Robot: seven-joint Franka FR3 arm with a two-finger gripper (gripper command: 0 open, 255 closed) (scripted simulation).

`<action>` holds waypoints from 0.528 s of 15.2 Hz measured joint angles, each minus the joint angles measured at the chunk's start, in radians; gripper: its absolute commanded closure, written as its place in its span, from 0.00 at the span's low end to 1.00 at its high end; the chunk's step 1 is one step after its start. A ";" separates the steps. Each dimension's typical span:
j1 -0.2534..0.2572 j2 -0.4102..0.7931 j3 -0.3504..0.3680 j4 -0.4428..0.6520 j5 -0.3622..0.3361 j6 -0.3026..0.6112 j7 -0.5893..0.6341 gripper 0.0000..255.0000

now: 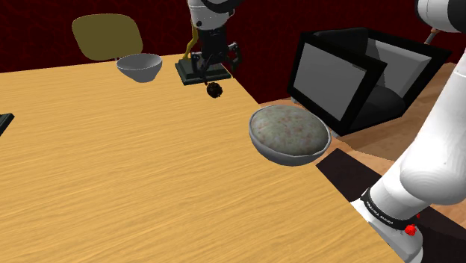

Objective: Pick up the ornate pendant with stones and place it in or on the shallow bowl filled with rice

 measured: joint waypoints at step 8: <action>0.023 0.083 -0.003 0.013 -0.040 0.050 0.056 0.00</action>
